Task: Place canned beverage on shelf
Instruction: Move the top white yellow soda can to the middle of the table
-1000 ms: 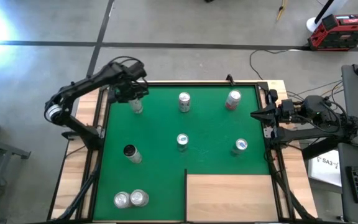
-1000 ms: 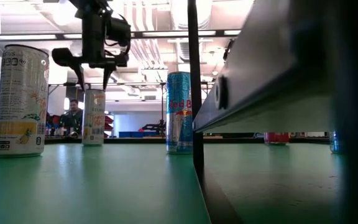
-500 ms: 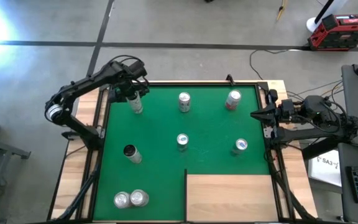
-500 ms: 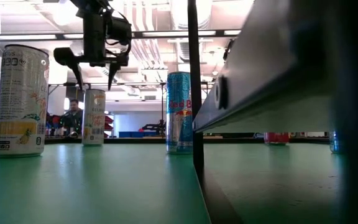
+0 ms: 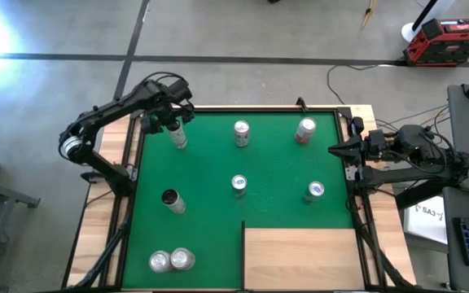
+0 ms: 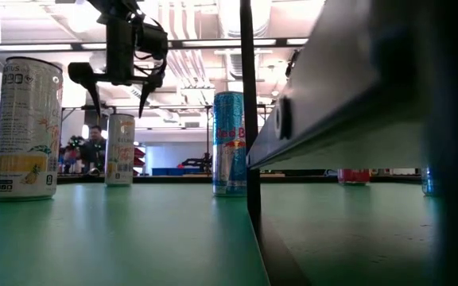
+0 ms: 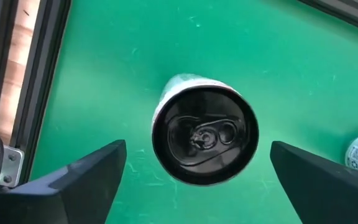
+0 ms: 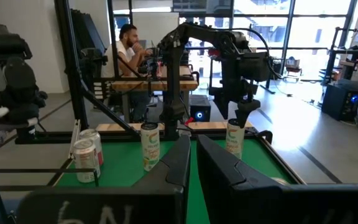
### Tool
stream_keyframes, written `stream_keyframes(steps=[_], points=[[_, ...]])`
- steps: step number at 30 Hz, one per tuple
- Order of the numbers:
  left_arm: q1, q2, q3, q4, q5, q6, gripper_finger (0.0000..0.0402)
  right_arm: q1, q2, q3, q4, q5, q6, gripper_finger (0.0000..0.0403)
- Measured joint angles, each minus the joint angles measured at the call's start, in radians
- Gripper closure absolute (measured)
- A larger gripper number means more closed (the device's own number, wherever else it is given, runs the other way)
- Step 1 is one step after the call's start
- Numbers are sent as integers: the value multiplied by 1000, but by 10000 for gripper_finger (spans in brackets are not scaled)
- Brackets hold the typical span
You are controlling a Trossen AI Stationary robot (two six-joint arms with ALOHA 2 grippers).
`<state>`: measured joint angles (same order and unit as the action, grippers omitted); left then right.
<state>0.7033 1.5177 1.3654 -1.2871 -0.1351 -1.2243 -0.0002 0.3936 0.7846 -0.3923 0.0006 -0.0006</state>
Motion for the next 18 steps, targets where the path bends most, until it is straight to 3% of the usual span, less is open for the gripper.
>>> stream_keyframes(steps=[7,13,18], points=[[2,0,-19,43,-14,0,91,0,0,0,0,0,0,380],[0,-5,-60,68,-17,-21,173,0,0,0,0,0,0,380],[1,-5,-66,71,-16,-23,175,0,0,0,0,0,0,380]])
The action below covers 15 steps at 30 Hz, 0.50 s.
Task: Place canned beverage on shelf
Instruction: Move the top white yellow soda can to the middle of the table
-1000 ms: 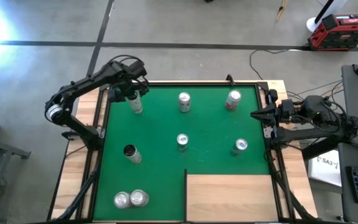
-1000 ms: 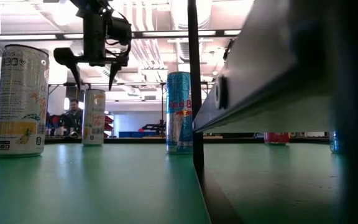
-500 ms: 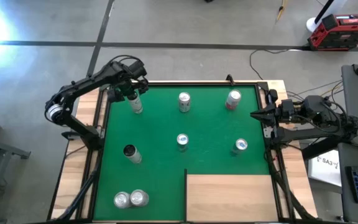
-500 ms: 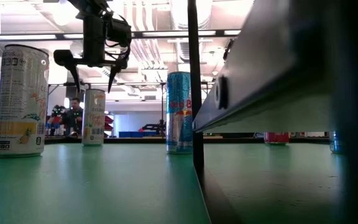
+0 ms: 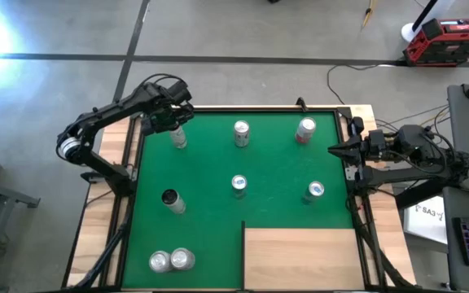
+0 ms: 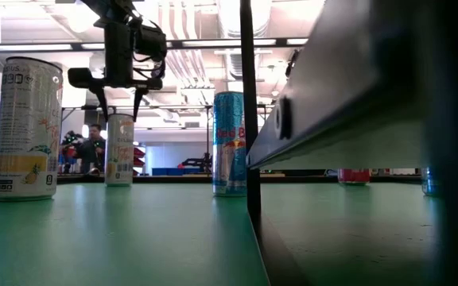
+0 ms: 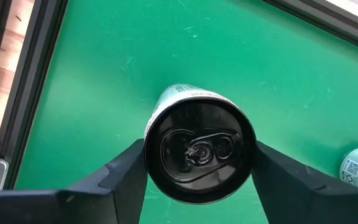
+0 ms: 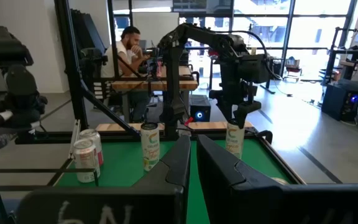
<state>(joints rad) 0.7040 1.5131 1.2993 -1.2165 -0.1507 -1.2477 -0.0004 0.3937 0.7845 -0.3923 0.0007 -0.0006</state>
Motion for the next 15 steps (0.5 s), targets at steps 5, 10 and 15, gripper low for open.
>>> stream_keyframes(steps=[5,10,15], points=[[-3,4,27,-11,29,38,175,0,0,0,0,0,0,380],[-32,9,63,-5,94,70,175,0,0,0,0,0,0,380],[-73,13,94,-8,114,95,175,0,0,0,0,0,0,380]])
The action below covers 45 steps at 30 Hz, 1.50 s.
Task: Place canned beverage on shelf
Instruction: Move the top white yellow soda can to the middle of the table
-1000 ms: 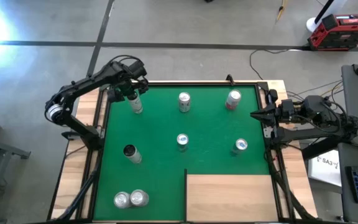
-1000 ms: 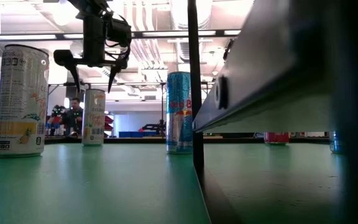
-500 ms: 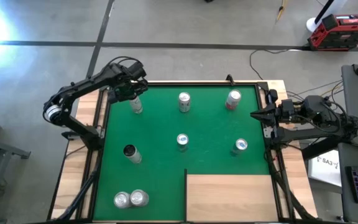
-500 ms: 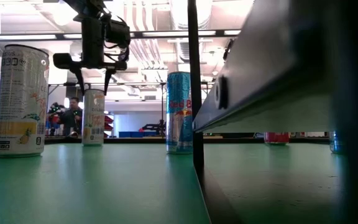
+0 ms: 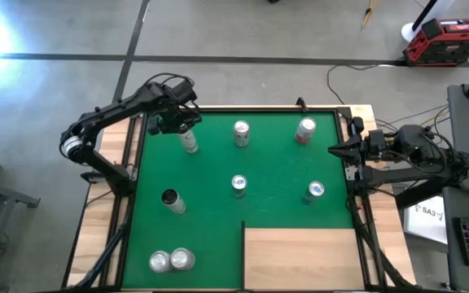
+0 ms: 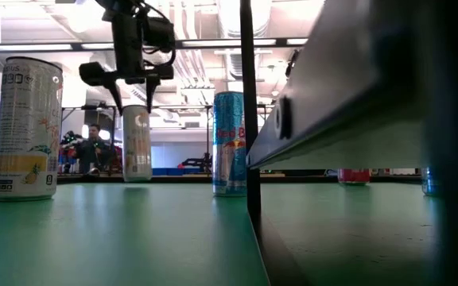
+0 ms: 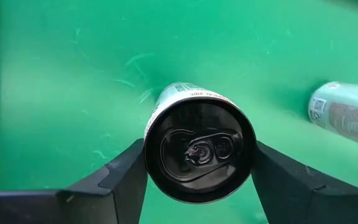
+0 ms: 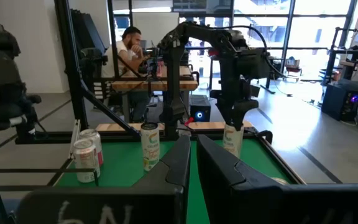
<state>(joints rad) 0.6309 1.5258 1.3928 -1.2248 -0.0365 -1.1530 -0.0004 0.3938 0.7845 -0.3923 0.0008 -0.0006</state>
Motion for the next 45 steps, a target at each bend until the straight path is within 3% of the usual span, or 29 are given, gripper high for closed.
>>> stream_keyframes(steps=[6,15,19,36,45], points=[[-71,83,94,-54,1,-6,175,0,0,0,0,0,0,380],[-188,338,451,-260,-3,40,175,0,0,0,0,0,0,380],[-234,401,544,-285,-16,43,175,0,0,0,0,0,0,380],[-455,532,713,-259,-78,-8,156,0,0,0,0,0,0,380],[-504,601,805,-234,-111,23,158,0,0,0,0,0,0,380]])
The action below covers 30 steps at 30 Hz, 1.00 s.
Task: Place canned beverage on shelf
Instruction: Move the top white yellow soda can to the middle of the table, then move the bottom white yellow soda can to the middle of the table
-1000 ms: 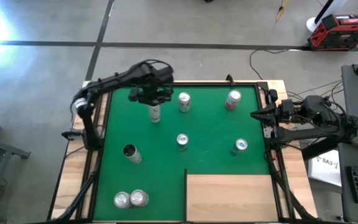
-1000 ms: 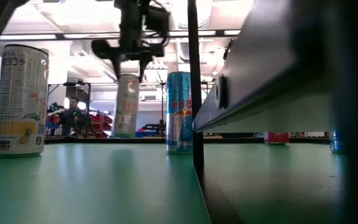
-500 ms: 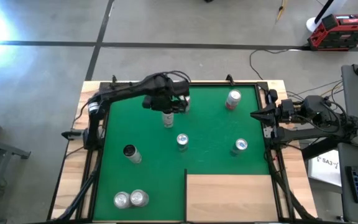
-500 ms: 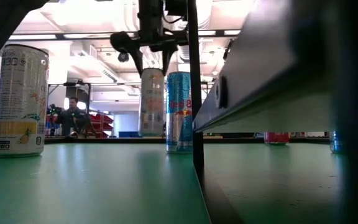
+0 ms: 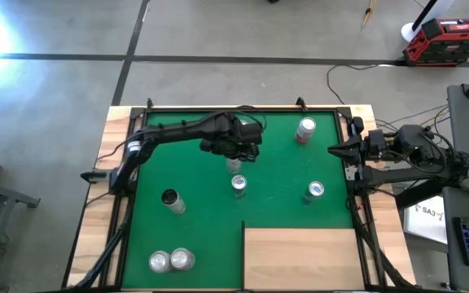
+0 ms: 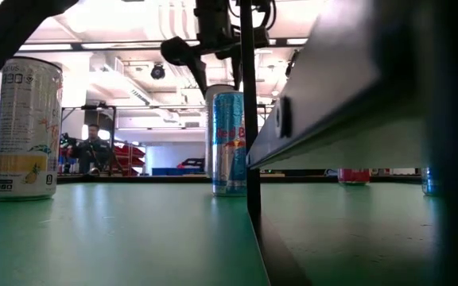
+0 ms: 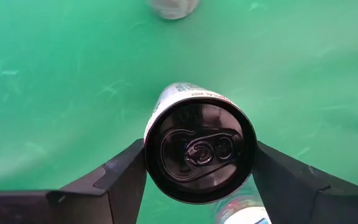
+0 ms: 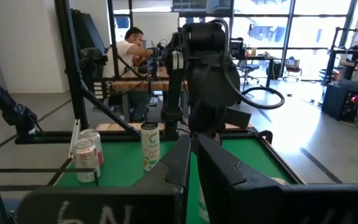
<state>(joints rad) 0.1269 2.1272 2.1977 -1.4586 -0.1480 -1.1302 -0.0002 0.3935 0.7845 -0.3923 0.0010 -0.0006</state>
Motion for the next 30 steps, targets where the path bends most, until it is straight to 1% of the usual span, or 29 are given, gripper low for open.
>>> stream_keyframes(steps=[7,15,23,30], points=[[-24,61,55,-2,12,19,158,0,0,0,0,0,0,380],[-29,71,65,1,11,19,157,0,0,0,0,0,0,380],[-30,74,65,11,9,11,126,0,0,0,0,0,0,380],[-30,74,66,22,7,1,110,0,0,0,0,0,0,380]])
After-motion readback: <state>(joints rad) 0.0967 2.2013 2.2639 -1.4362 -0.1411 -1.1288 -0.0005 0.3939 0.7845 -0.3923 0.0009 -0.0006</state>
